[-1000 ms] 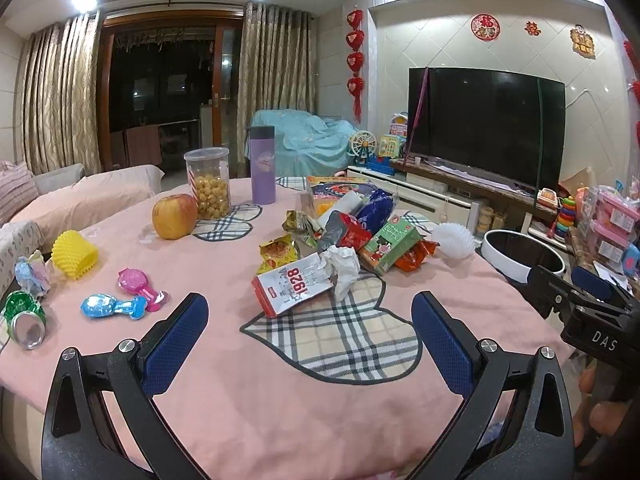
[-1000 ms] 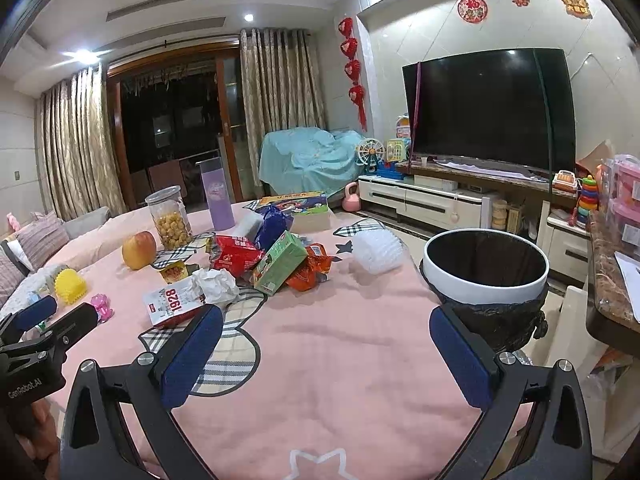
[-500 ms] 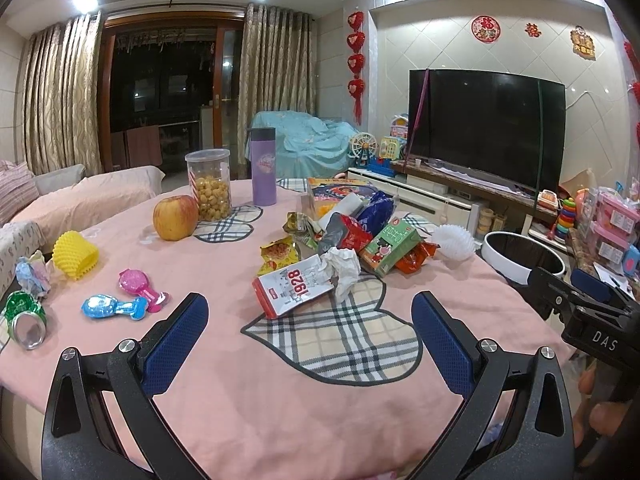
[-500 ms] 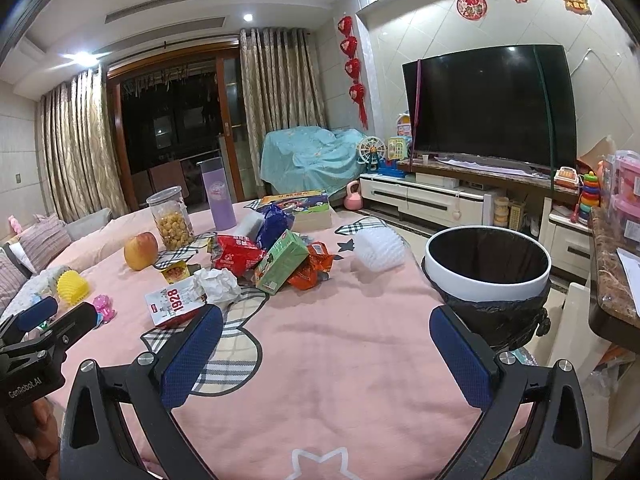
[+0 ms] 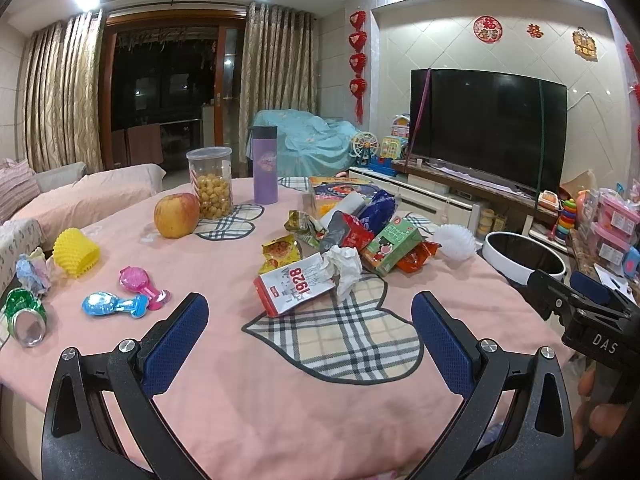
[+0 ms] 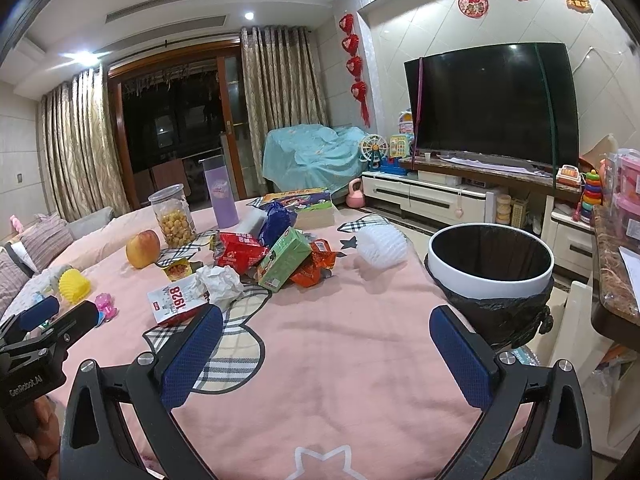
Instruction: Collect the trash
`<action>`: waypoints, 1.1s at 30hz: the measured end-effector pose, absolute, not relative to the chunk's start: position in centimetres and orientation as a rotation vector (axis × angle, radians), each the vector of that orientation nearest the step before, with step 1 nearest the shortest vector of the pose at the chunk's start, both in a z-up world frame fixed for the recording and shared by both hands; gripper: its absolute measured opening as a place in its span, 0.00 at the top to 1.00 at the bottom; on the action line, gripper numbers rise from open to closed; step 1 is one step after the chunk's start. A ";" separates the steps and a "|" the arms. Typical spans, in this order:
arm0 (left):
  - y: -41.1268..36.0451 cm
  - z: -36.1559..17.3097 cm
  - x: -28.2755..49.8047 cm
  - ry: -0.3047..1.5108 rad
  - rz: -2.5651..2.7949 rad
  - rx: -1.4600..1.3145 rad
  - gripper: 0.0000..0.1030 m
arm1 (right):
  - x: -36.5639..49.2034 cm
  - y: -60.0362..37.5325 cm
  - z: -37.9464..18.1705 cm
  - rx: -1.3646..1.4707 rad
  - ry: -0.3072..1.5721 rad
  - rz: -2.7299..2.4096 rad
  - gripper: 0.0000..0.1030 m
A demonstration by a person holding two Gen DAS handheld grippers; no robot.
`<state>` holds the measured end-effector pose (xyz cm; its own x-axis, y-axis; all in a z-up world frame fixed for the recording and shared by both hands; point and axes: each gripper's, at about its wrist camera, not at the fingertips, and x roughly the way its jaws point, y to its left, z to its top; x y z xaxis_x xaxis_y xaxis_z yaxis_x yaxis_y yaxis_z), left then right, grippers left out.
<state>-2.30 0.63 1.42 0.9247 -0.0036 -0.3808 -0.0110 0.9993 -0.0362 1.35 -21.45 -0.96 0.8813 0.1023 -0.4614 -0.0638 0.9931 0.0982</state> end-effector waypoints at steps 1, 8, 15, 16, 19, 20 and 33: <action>0.6 1.4 -2.3 0.390 0.005 -0.037 0.00 | 1.3 -21.5 -1.0 0.082 0.486 0.087 0.00; 0.6 1.4 -2.3 0.391 0.005 -0.037 0.00 | 1.3 -21.4 -1.0 0.083 0.488 0.088 0.00; 0.7 1.3 -2.2 0.395 0.003 -0.040 0.00 | 1.5 -21.4 -1.3 0.085 0.496 0.094 0.00; 0.9 1.2 -2.2 0.395 0.004 -0.041 0.00 | 1.5 -21.4 -1.3 0.086 0.497 0.095 0.00; 0.9 1.1 -2.2 0.398 0.004 -0.041 0.00 | 1.5 -21.4 -1.3 0.088 0.502 0.097 0.00; 0.9 1.0 -2.1 0.400 0.006 -0.041 0.00 | 1.5 -21.4 -1.4 0.089 0.504 0.097 0.00; 2.4 -0.6 -0.2 0.481 0.018 -0.055 0.00 | 3.2 -21.2 -2.1 0.115 0.562 0.137 0.00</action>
<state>-0.20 2.41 -0.59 0.8862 0.0046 -0.4633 -0.0305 0.9984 -0.0484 3.23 -21.24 -2.10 0.8376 0.1608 -0.5221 -0.0981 0.9844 0.1458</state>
